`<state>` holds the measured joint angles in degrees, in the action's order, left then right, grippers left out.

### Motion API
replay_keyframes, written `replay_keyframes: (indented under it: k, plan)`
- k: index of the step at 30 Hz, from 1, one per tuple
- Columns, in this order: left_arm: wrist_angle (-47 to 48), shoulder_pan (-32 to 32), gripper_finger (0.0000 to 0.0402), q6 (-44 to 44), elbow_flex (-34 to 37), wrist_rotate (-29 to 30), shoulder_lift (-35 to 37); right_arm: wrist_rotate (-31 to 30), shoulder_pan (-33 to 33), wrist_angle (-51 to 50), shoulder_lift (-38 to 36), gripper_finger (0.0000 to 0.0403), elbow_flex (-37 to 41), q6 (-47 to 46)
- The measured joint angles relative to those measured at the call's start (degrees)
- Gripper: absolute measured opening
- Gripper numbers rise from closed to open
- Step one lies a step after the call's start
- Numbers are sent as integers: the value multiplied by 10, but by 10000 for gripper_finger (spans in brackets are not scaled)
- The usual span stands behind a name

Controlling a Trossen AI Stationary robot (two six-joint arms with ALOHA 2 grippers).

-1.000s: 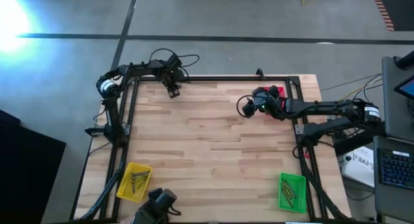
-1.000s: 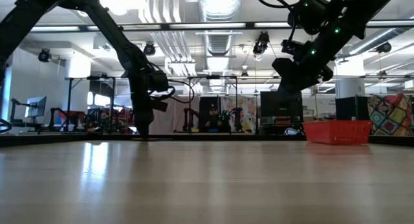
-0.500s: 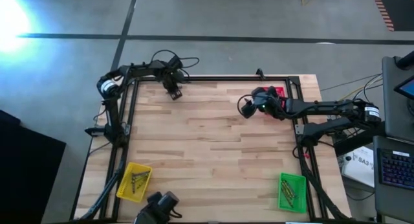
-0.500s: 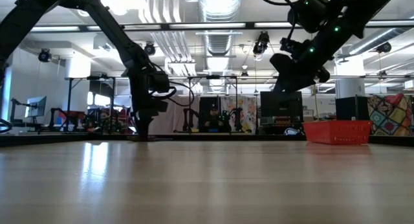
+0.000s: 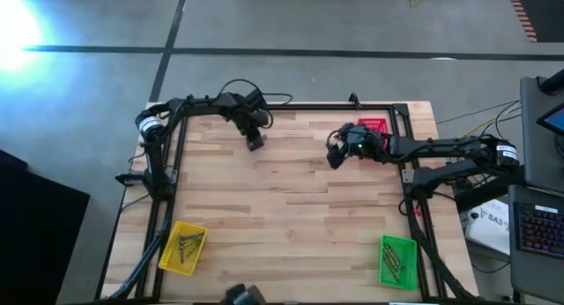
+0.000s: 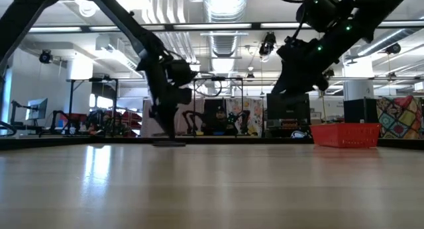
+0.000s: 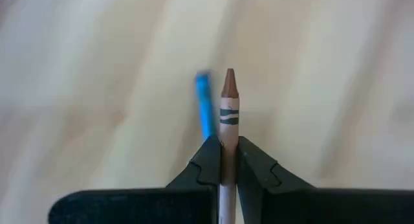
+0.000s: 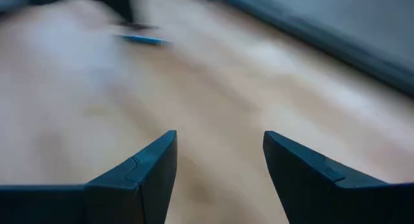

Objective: Sort crayons
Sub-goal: Put the brown crayon into the green bin

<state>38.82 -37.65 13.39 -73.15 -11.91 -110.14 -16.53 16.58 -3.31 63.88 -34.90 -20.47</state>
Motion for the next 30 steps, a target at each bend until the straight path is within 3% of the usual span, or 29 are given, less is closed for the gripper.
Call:
replay_keyframes:
  k: [4, 6, 10, 13, 17, 20, 25, 30]
  plan:
    - [-95, 37, 2, -28, 27, -75, 32, 171, -18, 164, 1, 219, 55, -1]
    - [-150, 53, 1, -47, 53, -103, 54, 216, -28, 250, 1, 219, 86, -10]
    - [-271, 87, 1, -91, 122, -102, 106, 197, -33, 298, 1, 219, 115, -29]
    - [-418, 116, 1, -143, 184, -101, 141, 168, -37, 296, 16, 219, 116, -43]
    - [-696, 147, 1, -271, 265, -100, 159, 162, -71, 358, 87, 219, 115, -72]
    - [-847, 168, 1, -346, 307, -98, 156, 160, -114, 452, 163, 219, 110, -92]
    - [-895, 192, 1, -389, 341, -95, 156, 153, -157, 493, 268, 219, 57, -70]
    - [-930, 227, 1, -370, 359, -63, 156, 150, -166, 504, 312, 219, -21, -32]
